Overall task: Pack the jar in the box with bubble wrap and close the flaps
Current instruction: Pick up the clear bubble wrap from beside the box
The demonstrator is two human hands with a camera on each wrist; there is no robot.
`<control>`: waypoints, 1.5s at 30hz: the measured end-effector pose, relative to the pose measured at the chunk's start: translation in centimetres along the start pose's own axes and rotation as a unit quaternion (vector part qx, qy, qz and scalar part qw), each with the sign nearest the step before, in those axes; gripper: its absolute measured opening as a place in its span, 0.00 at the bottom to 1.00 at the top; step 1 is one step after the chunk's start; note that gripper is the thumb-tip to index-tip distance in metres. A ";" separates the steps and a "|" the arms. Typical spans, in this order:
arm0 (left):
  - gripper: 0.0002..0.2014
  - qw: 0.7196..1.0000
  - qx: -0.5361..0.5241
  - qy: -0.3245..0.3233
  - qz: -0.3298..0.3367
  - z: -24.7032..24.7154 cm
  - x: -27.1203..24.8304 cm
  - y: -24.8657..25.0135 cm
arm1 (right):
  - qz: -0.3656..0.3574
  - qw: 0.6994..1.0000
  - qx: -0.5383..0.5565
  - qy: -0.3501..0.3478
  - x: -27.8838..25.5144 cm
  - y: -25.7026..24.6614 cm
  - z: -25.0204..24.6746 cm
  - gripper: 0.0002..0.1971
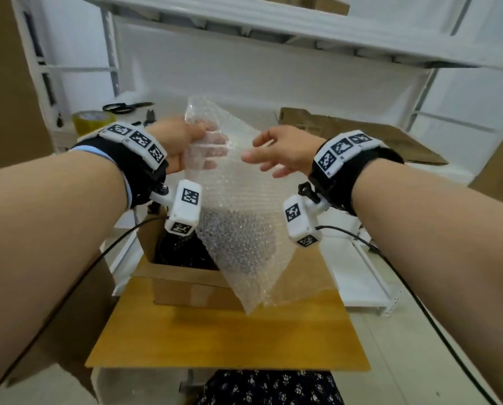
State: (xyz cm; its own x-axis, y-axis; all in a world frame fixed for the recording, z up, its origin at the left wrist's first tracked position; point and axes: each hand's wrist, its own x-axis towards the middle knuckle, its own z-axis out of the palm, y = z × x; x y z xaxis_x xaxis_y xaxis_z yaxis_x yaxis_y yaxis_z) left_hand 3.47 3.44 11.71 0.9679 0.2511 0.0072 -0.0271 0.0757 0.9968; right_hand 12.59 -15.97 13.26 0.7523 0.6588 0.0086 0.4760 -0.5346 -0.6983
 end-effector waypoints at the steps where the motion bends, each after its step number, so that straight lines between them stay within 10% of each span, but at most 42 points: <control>1: 0.12 1.000 -0.009 -0.002 0.007 -0.2 -0.1 0.2 | 0.021 0.997 -0.059 -0.040 -0.1 0.5 0.6 0.44; 4: 0.12 0.998 -0.048 -0.020 0.021 -0.5 0.0 0.4 | 0.031 0.984 -0.160 -0.071 0.0 1.3 3.1 0.55; 9: 0.10 0.997 -0.073 -0.013 0.029 -1.0 -0.4 0.6 | -0.020 0.993 -0.113 0.001 0.6 1.3 4.1 0.19; 12: 0.14 0.989 0.042 0.142 0.026 -2.2 -0.4 1.0 | -0.019 0.992 -0.113 0.056 1.0 1.0 2.6 0.20; 15: 0.40 0.908 0.271 0.307 0.089 -3.7 -0.3 1.2 | 0.001 0.983 -0.176 0.053 1.3 0.4 1.6 0.18; 19: 0.50 0.853 0.441 0.221 0.172 -3.1 -1.2 2.1 | -0.026 0.969 -0.245 0.013 1.3 -1.2 2.5 0.19; 23: 0.50 0.782 0.611 0.120 0.021 -2.9 -1.5 1.5 | -0.061 0.968 -0.244 -0.023 1.7 -2.3 4.1 0.22; 31: 0.08 0.813 0.576 0.079 -0.042 -3.7 -2.3 -0.4 | -0.039 0.992 -0.120 -0.015 2.4 -4.2 5.4 0.36; 37: 0.10 0.849 0.498 0.172 -0.023 -6.6 -2.3 -1.2 | 0.043 0.956 -0.267 -0.115 2.1 -1.8 6.4 0.21; 45: 0.14 0.844 0.519 0.126 -0.047 -5.3 -0.8 -5.4 | 0.051 0.947 -0.303 -0.096 2.6 0.9 9.0 0.11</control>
State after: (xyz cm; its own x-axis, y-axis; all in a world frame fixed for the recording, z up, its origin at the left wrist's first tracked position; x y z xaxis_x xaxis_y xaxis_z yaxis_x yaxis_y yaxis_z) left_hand 1.54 7.92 5.91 0.8664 0.4979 0.0368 0.4068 -0.7469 0.5260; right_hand 10.88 -9.93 6.24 0.7398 0.6398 -0.2081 0.6225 -0.7683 -0.1492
